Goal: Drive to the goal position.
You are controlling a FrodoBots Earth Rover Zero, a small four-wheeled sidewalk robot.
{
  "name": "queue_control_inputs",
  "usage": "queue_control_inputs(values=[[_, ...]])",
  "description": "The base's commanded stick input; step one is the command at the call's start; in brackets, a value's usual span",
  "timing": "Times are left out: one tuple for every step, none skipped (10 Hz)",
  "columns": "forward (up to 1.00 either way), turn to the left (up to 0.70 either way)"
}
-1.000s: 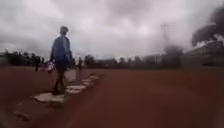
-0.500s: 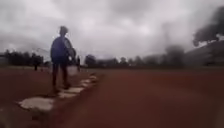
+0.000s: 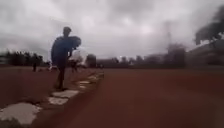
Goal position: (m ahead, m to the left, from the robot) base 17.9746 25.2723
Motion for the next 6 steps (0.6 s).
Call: queue_control_inputs(values=[[0.85,0.00],[0.85,0.00],[0.85,0.00],[0.85,0.00],[0.85,0.00],[0.85,0.00]])
